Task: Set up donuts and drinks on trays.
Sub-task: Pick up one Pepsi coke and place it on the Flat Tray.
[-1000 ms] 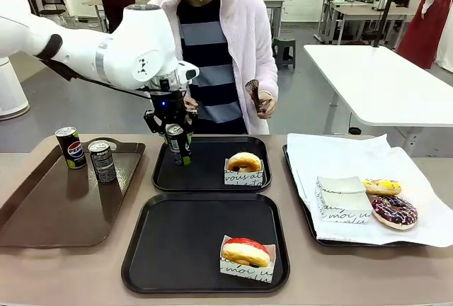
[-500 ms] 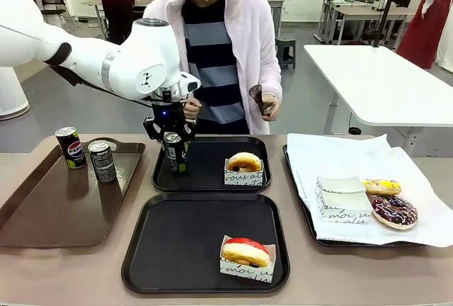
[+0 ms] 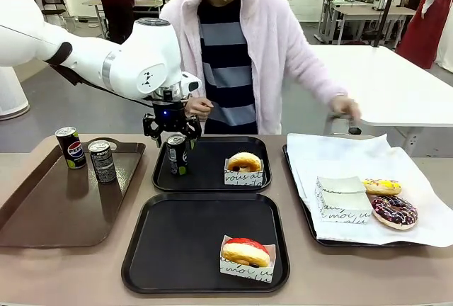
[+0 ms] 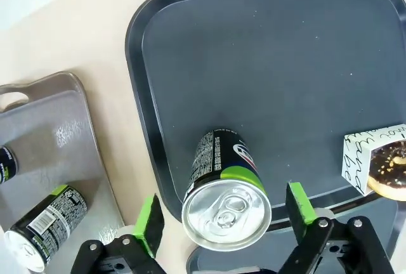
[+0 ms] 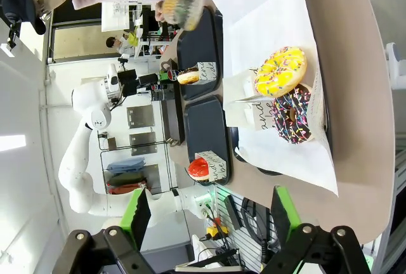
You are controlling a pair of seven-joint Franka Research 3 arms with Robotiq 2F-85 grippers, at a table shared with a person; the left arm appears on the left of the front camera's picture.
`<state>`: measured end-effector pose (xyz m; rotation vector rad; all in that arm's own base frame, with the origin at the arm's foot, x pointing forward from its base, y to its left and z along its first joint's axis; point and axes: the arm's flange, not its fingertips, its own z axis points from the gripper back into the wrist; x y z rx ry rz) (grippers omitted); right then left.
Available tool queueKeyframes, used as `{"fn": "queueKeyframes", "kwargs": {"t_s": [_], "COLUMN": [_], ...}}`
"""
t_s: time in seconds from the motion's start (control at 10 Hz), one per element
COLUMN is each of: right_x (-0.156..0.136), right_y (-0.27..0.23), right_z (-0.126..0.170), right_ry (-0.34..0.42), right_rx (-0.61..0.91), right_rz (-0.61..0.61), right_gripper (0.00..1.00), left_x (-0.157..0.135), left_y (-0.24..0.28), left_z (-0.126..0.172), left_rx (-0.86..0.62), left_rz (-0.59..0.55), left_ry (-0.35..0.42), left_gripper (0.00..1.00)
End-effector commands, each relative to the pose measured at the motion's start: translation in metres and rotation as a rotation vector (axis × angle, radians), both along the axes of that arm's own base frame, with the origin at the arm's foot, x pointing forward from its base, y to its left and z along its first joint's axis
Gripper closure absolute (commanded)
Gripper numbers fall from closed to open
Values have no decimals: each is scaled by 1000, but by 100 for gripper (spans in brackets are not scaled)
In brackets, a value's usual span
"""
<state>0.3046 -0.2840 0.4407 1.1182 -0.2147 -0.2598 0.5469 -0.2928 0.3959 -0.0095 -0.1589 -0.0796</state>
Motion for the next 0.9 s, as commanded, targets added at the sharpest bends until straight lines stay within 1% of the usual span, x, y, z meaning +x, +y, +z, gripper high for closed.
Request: {"fn": "queueKeyframes", "kwargs": {"t_s": [0.0, 0.1, 0.2, 0.4, 0.5, 0.7, 0.8], "right_x": [0, 0, 0, 0, 0, 0, 0], "right_y": [0, 0, 0, 0, 0, 0, 0], "right_z": [0, 0, 0, 0, 0, 0, 0], "right_ry": [-15, -15, -15, -15, -15, -15, -15], "right_rx": [11, 11, 11, 11, 11, 11, 11], "right_rz": [0, 0, 0, 0, 0, 0, 0], "right_gripper": [0, 0, 0, 0, 0, 0, 0], "left_x": [-7, -12, -32, -78, -90, -100, -109], "left_y": [0, 0, 3, 22, 32, 48, 55], "left_z": [8, 12, 29, 69, 80, 84, 86], "left_rx": [4, -3, -21, 5, 11, -4, -9], "left_rz": [22, 18, -28, -102, -127, -98, -103], "left_ry": [12, 26, 86, 128, 129, 178, 207], "left_gripper": [0, 0, 0, 0, 0, 0, 0]}}
